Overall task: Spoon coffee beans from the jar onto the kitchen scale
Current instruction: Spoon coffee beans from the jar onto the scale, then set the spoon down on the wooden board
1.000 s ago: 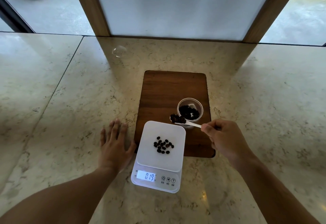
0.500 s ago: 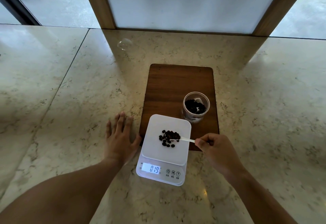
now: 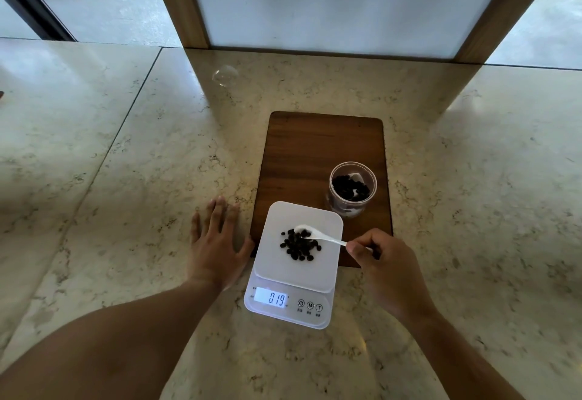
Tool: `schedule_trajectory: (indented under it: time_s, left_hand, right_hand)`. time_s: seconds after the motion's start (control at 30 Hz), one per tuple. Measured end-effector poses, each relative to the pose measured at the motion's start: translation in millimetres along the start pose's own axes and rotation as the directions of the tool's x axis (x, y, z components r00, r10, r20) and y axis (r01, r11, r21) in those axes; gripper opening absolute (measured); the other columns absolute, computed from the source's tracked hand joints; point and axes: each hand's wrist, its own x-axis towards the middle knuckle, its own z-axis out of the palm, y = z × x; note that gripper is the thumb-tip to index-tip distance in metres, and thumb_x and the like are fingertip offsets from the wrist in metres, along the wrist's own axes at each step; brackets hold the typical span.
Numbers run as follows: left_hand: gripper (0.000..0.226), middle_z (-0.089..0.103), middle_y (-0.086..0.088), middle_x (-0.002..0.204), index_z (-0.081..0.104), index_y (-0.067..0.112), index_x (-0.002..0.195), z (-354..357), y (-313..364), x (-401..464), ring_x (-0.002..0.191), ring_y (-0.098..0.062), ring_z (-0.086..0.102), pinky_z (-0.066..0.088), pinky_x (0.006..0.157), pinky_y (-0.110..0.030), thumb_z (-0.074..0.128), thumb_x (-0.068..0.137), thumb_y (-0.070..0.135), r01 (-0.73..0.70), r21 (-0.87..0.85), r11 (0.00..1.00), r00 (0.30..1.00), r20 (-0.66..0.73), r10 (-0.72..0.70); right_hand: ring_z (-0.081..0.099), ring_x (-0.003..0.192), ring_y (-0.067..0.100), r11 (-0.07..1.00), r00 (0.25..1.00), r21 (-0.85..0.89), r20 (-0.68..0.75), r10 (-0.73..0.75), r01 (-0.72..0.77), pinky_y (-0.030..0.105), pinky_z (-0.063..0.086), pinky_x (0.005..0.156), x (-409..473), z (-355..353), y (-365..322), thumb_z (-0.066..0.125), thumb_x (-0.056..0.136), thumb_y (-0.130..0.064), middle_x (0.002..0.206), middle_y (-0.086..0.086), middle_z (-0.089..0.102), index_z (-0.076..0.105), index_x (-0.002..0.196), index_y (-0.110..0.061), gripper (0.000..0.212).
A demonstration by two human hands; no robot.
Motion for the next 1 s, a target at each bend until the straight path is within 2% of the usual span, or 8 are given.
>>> schedule_trajectory:
  time_s: [0.23,0.33,0.43,0.57,0.7,0.8,0.93,1.0]
  left_hand:
    - [0.075,0.012,-0.008,0.165,0.020,0.023,0.153,1,-1,0,0.151,-0.018,-0.007,-0.002,0.122,-0.049,0.030,0.089,0.059,-0.002,-0.006,1.000,1.000,-0.002,0.002]
    - [0.074,0.011,-0.008,0.165,0.019,0.023,0.153,3,-2,0,0.151,-0.017,-0.008,-0.003,0.122,-0.048,0.031,0.090,0.060,-0.005,-0.007,1.000,1.000,-0.005,0.005]
    - [0.074,0.012,-0.008,0.165,0.021,0.022,0.152,4,-3,0,0.151,-0.017,-0.007,-0.003,0.122,-0.048,0.032,0.090,0.060,-0.003,-0.001,1.000,1.000,-0.012,0.003]
    - [0.074,0.014,-0.008,0.165,0.023,0.022,0.152,5,-4,1,0.151,-0.017,-0.006,-0.003,0.122,-0.048,0.033,0.089,0.060,-0.003,-0.008,1.000,1.000,-0.016,0.003]
    - [0.074,0.014,-0.008,0.165,0.023,0.022,0.152,4,-3,1,0.152,-0.018,-0.005,-0.001,0.122,-0.049,0.031,0.089,0.059,-0.004,0.000,1.000,1.000,-0.009,0.004]
    - [0.073,0.014,-0.008,0.164,0.024,0.022,0.152,3,-2,1,0.152,-0.018,-0.004,0.000,0.122,-0.049,0.032,0.089,0.059,-0.004,0.000,1.000,1.000,-0.012,0.004]
    - [0.073,0.017,-0.009,0.164,0.026,0.021,0.150,5,-3,1,0.152,-0.019,-0.001,0.000,0.122,-0.049,0.031,0.089,0.060,-0.015,-0.011,1.000,1.000,-0.027,0.014]
    - [0.073,0.019,-0.010,0.163,0.026,0.021,0.150,5,-4,1,0.152,-0.019,0.000,0.001,0.122,-0.049,0.030,0.089,0.061,-0.016,-0.010,1.000,0.999,-0.039,0.015]
  right_hand:
    - [0.058,0.063,0.001,0.975,0.970,-0.061,-0.100,-0.220,0.215,0.008,0.039,0.053,-4,-1,-2,0.062,0.093,-0.027,0.075,-0.029,0.063,0.062,0.078,-0.020,0.017]
    - [0.059,0.063,0.004,0.969,0.961,-0.075,-0.134,-0.243,0.234,0.009,0.039,0.052,-6,-1,2,0.058,0.094,-0.032,0.060,-0.017,0.059,0.061,0.079,-0.021,0.019]
    - [0.055,0.058,0.009,0.984,0.966,-0.050,-0.188,-0.176,0.170,0.014,0.039,0.048,-12,0,10,0.058,0.095,-0.031,0.056,-0.010,0.055,0.059,0.078,-0.024,0.018]
    - [0.052,0.052,0.007,0.993,0.958,0.105,-0.277,0.080,-0.052,0.017,0.037,0.043,-28,6,27,0.056,0.096,-0.026,0.057,-0.004,0.056,0.057,0.078,-0.029,0.018]
    - [0.055,0.050,0.015,0.966,0.898,0.134,-0.358,0.254,-0.220,0.034,0.042,0.046,-47,11,48,0.052,0.099,-0.027,0.059,0.000,0.060,0.058,0.087,-0.026,0.014]
    - [0.057,0.051,0.019,0.960,0.879,0.062,-0.391,0.274,-0.272,0.032,0.039,0.044,-56,17,57,0.051,0.100,-0.027,0.058,0.000,0.061,0.057,0.090,-0.021,0.013]
    - [0.057,0.054,0.012,0.954,0.881,-0.040,-0.395,0.259,-0.298,0.027,0.037,0.046,-58,22,62,0.050,0.099,-0.033,0.064,-0.003,0.065,0.058,0.090,-0.018,0.019]
    - [0.053,0.052,0.006,0.946,0.908,-0.153,-0.359,0.215,-0.285,0.023,0.034,0.044,-57,24,63,0.052,0.098,-0.035,0.064,-0.006,0.063,0.056,0.088,-0.020,0.018]
